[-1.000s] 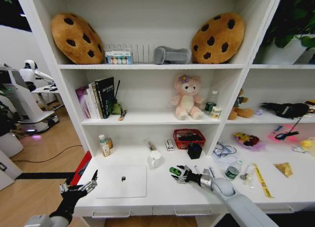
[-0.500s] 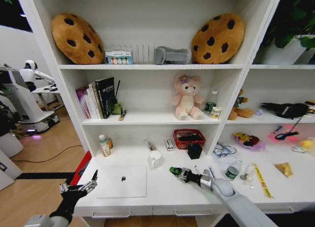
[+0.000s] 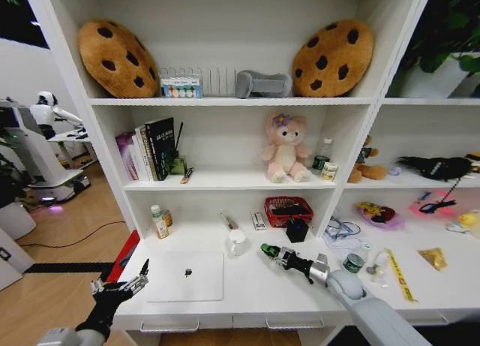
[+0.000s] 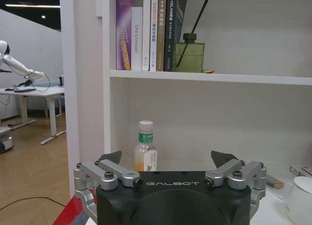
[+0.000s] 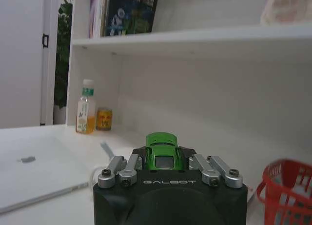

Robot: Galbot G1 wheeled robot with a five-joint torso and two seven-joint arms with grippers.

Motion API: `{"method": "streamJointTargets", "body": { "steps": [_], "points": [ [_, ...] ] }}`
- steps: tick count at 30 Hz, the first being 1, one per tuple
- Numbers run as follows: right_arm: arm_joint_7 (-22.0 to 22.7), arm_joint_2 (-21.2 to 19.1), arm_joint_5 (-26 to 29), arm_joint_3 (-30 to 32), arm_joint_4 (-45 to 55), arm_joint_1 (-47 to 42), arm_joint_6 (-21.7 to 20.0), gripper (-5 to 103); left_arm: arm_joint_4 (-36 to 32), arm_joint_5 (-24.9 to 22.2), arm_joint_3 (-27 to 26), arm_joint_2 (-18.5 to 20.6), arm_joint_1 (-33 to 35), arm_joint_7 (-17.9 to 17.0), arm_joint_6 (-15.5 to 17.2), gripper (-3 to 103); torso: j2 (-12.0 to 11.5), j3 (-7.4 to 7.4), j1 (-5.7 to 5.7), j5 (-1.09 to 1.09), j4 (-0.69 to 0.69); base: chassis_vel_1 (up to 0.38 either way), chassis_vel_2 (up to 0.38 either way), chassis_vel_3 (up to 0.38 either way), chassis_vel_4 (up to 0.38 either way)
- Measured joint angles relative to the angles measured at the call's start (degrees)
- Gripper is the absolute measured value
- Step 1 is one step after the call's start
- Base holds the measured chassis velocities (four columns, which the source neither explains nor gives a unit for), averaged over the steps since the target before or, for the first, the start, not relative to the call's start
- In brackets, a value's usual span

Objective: Organize the objects on the table.

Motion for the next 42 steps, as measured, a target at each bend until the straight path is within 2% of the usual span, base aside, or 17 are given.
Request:
{"method": "streamJointTargets", "body": {
  "steps": [2, 6, 7, 9, 10, 12, 13, 17, 18, 22, 26, 27, 29, 30, 32, 40, 42],
  "points": [
    [2.36, -1.44, 2.23, 3.80, 7.42, -2.93, -0.78, 36, 0.00, 0.00, 0.00, 0.00, 0.00, 0.00, 0.00, 100, 0.00, 0.00, 0.00, 0.00, 0.01, 0.000, 0.000, 0.000, 0.000],
    [5.07, -4.02, 7.88, 6.65, 15.00, -5.03, -2.01, 36, 0.00, 0.00, 0.00, 0.00, 0.00, 0.00, 0.00, 100, 0.00, 0.00, 0.00, 0.01, 0.00, 0.000, 0.000, 0.000, 0.000],
    [5.07, -4.02, 7.88, 6.65, 15.00, -5.03, -2.01, 36, 0.00, 0.00, 0.00, 0.00, 0.00, 0.00, 0.00, 100, 0.00, 0.00, 0.00, 0.01, 0.00, 0.000, 0.000, 0.000, 0.000],
    [6.63, -6.06, 11.66, 7.84, 18.91, -3.82, -3.25, 36, 0.00, 0.00, 0.00, 0.00, 0.00, 0.00, 0.00, 100, 0.00, 0.00, -0.01, 0.01, 0.00, 0.000, 0.000, 0.000, 0.000],
    [6.63, -6.06, 11.66, 7.84, 18.91, -3.82, -3.25, 36, 0.00, 0.00, 0.00, 0.00, 0.00, 0.00, 0.00, 100, 0.00, 0.00, -0.01, 0.01, 0.00, 0.000, 0.000, 0.000, 0.000],
    [8.65, -8.66, 14.57, 8.25, 21.04, 0.23, -4.80, 36, 0.00, 0.00, 0.00, 0.01, 0.00, 0.00, 0.00, 100, 0.00, 0.00, 0.00, 0.02, 0.03, 0.000, 0.000, 0.000, 0.000],
    [8.65, -8.66, 14.57, 8.25, 21.04, 0.23, -4.80, 36, 0.00, 0.00, 0.00, 0.01, 0.00, 0.00, 0.00, 100, 0.00, 0.00, 0.00, 0.02, 0.03, 0.000, 0.000, 0.000, 0.000],
    [12.33, -13.38, 19.29, 6.95, 18.91, 9.81, -9.60, 36, 0.00, 0.00, 0.00, 0.00, 0.00, -0.01, 0.00, 100, 0.00, 0.00, 0.00, 0.00, 0.01, 0.000, 0.000, 0.000, 0.000],
    [12.33, -13.38, 19.29, 6.95, 18.91, 9.81, -9.60, 36, 0.00, 0.00, 0.00, 0.00, 0.00, -0.01, 0.00, 100, 0.00, 0.00, 0.00, 0.00, 0.01, 0.000, 0.000, 0.000, 0.000],
    [13.57, -14.47, 21.19, 2.44, 12.85, 18.92, -11.29, 36, 0.00, 0.00, 0.00, 0.01, 0.00, 0.00, 0.00, 100, 0.00, 0.00, 0.00, 0.03, 0.00, 0.000, 0.000, 0.000, 0.000],
    [13.67, -14.48, 21.23, -0.41, 10.46, 23.66, -11.38, 36, 0.00, 0.00, 0.00, 0.01, 0.00, 0.01, 0.00, 100, 0.00, 0.00, 0.01, 0.03, -0.01, 0.000, 0.000, 0.000, 0.000],
    [13.48, -14.39, 21.28, -4.08, 8.00, 28.70, -11.33, 36, 0.01, 0.00, 0.00, 0.00, 0.00, -0.01, 0.00, 100, 0.00, 0.00, 0.02, 0.00, 0.04, 0.000, 0.000, 0.000, 0.000],
    [13.32, -13.14, 22.02, -9.32, 5.32, 33.99, -11.29, 36, 0.00, 0.00, 0.00, 0.00, 0.00, 0.00, 0.00, 100, 0.00, 0.00, 0.01, 0.01, 0.01, 0.000, 0.000, 0.000, 0.000],
    [13.32, -13.14, 22.02, -9.32, 5.32, 33.99, -11.29, 36, 0.00, 0.00, 0.00, 0.00, 0.00, 0.00, 0.00, 100, 0.00, 0.00, 0.01, 0.01, 0.01, 0.000, 0.000, 0.000, 0.000],
    [13.26, -11.00, 22.32, -13.21, 3.66, 36.83, -11.41, 36, 0.00, 0.00, 0.00, 0.00, 0.00, 0.00, 0.00, 100, 0.00, 0.00, 0.01, 0.00, 0.01, 0.000, 0.000, 0.000, 0.000],
    [12.26, -4.76, 21.55, -20.64, -1.90, 42.02, -12.24, 36, 0.00, 0.00, 0.00, 0.00, 0.00, 0.00, 0.00, 100, -0.01, 0.01, 0.01, 0.01, 0.01, 0.000, 0.000, 0.000, 0.000],
    [11.89, -2.19, 21.08, -24.49, -5.40, 46.15, -12.49, 36, 0.00, 0.00, 0.00, 0.01, 0.00, 0.00, 0.00, 100, 0.00, 0.01, 0.01, 0.00, 0.02, 0.000, 0.000, 0.000, 0.000]
  ]
}}
